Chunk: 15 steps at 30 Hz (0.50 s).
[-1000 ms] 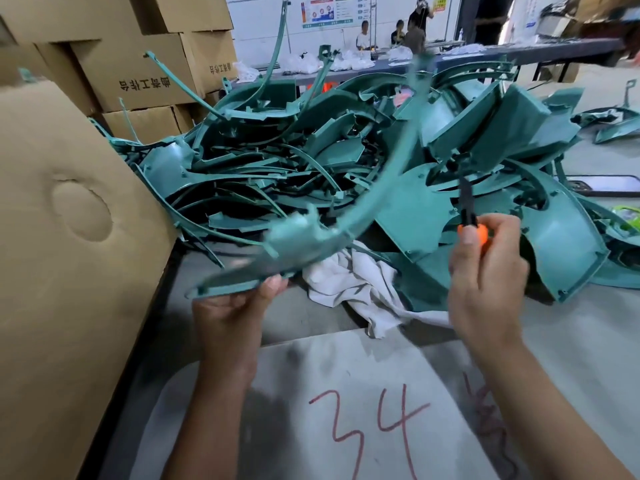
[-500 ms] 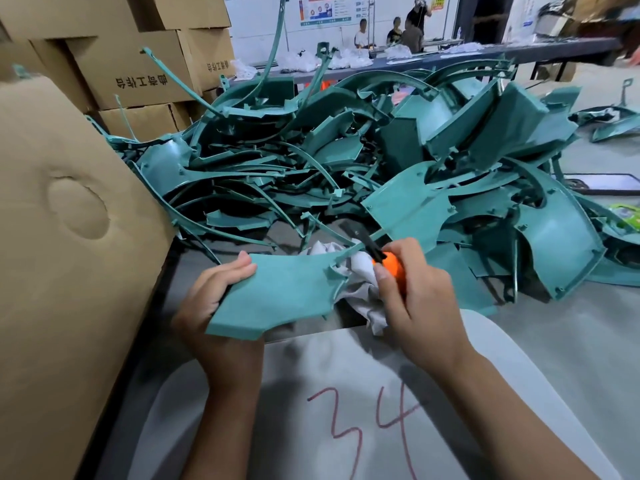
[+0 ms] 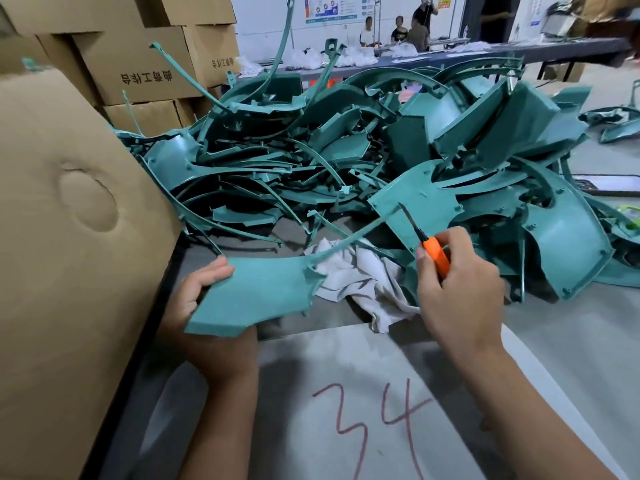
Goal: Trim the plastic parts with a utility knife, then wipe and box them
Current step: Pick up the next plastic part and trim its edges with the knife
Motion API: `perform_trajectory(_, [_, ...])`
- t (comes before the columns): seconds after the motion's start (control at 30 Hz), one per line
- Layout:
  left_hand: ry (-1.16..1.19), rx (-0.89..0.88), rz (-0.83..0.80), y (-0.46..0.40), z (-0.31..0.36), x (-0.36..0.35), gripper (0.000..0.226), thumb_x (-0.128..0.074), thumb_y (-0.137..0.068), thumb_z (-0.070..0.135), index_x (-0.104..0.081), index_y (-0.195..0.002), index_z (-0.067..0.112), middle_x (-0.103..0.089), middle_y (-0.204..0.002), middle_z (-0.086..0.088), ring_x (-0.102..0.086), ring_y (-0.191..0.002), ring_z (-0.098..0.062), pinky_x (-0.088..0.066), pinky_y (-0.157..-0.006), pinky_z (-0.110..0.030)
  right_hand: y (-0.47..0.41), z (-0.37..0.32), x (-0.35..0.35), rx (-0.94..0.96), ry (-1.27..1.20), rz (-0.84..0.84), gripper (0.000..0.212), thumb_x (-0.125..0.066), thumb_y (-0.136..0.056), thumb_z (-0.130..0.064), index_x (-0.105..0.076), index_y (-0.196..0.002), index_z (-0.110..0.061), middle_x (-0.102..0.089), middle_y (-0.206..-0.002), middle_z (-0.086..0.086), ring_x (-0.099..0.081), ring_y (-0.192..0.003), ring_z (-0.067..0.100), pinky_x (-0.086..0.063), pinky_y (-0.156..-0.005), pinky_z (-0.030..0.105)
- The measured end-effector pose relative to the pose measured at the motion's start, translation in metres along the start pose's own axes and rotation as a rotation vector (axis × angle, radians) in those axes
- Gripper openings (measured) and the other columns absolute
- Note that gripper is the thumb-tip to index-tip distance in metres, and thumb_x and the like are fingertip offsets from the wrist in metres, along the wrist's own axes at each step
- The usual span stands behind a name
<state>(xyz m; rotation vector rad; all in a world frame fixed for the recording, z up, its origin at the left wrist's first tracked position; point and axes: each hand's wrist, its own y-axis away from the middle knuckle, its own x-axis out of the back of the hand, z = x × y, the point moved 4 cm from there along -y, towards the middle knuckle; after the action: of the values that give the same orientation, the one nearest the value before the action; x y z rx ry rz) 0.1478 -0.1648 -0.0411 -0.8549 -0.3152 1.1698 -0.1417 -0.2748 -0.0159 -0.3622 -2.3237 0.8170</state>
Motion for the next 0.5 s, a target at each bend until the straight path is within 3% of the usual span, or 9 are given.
perform_trajectory(0.1, [0.022, 0.267, 0.193, 0.000, 0.009, 0.002, 0.021, -0.056, -0.075, -0.001, -0.071, -0.084, 0.012, -0.075, -0.090, -0.003, -0.075, -0.089, -0.028, -0.062, -0.071, -0.041, 0.003, -0.005, 0.001, -0.001, -0.089, 0.028, 0.013, -0.059, -0.104, -0.026, -0.049, -0.097, -0.021, -0.050, -0.063, -0.008, -0.051, -0.054, 0.019, -0.047, -0.054, 0.044])
perform_trajectory(0.2, [0.258, 0.578, 0.461, -0.001, 0.008, 0.002, 0.039, -0.045, -0.072, -0.007, -0.063, -0.105, 0.005, -0.071, -0.104, -0.005, -0.075, -0.080, -0.021, -0.059, -0.052, -0.030, 0.004, -0.012, 0.004, 0.078, -0.154, -0.029, 0.015, -0.063, -0.102, -0.028, -0.051, -0.096, -0.022, -0.051, -0.066, -0.013, -0.053, -0.057, 0.010, -0.048, -0.055, 0.034])
perform_trajectory(0.27, [0.274, 0.634, 0.527, -0.004, 0.010, 0.002, 0.050, -0.043, -0.072, -0.004, -0.057, -0.119, 0.003, -0.068, -0.110, -0.004, -0.074, -0.088, -0.020, -0.061, -0.056, -0.030, 0.008, -0.021, -0.005, 0.182, -0.145, -0.307, 0.022, -0.067, -0.098, -0.043, -0.055, -0.092, -0.026, -0.056, -0.070, -0.012, -0.056, -0.063, 0.009, -0.047, -0.059, 0.028])
perform_trajectory(0.37, [0.305, 0.677, 0.474, -0.002, 0.015, -0.003, 0.043, -0.043, -0.078, -0.005, -0.057, -0.117, 0.005, -0.066, -0.111, -0.001, -0.071, -0.097, -0.020, -0.063, -0.062, -0.032, 0.025, -0.031, -0.025, 0.272, -0.103, -0.754, 0.050, -0.052, -0.088, -0.075, -0.059, -0.081, -0.027, -0.058, -0.069, -0.011, -0.056, -0.068, 0.010, -0.050, -0.063, 0.039])
perform_trajectory(0.43, [0.332, 0.706, 0.405, 0.000, 0.017, -0.008, 0.037, -0.042, -0.082, -0.007, -0.062, -0.106, 0.014, -0.067, -0.107, 0.004, -0.069, -0.097, -0.017, -0.063, -0.065, -0.033, 0.026, -0.034, -0.027, 0.289, -0.160, -0.742, 0.057, -0.045, -0.093, -0.074, -0.058, -0.073, -0.022, -0.056, -0.065, -0.005, -0.055, -0.065, 0.013, -0.047, -0.061, 0.042])
perform_trajectory(0.5, [0.351, 0.725, 0.354, 0.002, 0.020, -0.012, 0.039, -0.042, -0.084, -0.008, -0.063, -0.105, 0.018, -0.071, -0.103, 0.009, -0.071, -0.094, -0.012, -0.063, -0.067, -0.035, 0.016, -0.028, -0.024, 0.289, -0.071, -0.511, 0.050, -0.049, -0.098, -0.067, -0.061, -0.075, -0.024, -0.057, -0.068, -0.008, -0.055, -0.068, 0.011, -0.045, -0.060, 0.038])
